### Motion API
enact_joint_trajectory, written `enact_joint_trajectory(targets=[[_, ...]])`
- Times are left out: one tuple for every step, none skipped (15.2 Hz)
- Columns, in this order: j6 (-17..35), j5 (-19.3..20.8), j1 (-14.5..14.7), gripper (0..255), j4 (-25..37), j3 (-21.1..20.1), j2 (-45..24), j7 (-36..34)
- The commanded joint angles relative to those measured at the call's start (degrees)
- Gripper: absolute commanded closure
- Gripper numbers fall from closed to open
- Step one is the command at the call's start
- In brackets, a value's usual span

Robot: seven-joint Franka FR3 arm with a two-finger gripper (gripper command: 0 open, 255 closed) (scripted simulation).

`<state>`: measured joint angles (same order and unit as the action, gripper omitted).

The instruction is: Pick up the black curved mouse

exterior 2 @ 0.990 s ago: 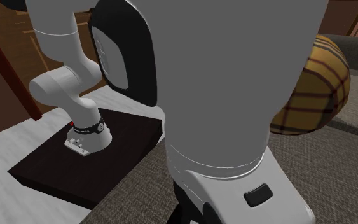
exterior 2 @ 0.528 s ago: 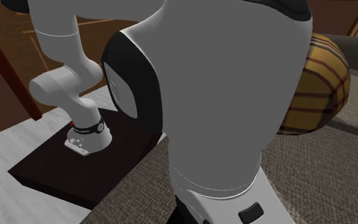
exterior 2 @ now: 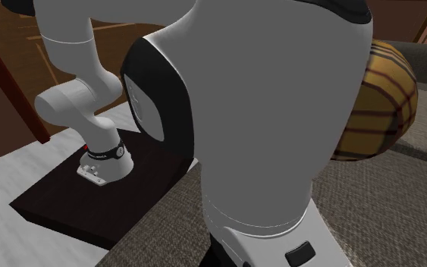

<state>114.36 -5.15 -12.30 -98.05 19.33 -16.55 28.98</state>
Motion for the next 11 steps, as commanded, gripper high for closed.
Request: enact_joint_trajectory(targets=[[0.0,0.0,0.0,255,-0.1,0.0,-0.1,0.0],[0.1,0.1,0.0,255,-0.3,0.0,0.1,0.0],[-0.6,0.2,0.0,255,0.2,0.1,0.3,-0.1],[-1.3,0.3,0.0,255,0.7,0.1,0.5,-0.1],[-2.0,0.3,0.0,255,1.2,0.1,0.7,-0.2],[-2.7,0.4,0.0,255,1.8,0.1,0.8,-0.2],[-3.5,0.5,0.0,255,2.3,0.2,1.0,-0.3],[-4.2,0.5,0.0,255,2.9,0.2,1.1,-0.3],[-4.9,0.6,0.0,255,3.5,0.2,1.3,-0.3],[-5.6,0.7,0.0,255,4.1,0.2,1.4,-0.4],[-6.3,0.7,0.0,255,4.8,0.3,1.5,-0.4]])
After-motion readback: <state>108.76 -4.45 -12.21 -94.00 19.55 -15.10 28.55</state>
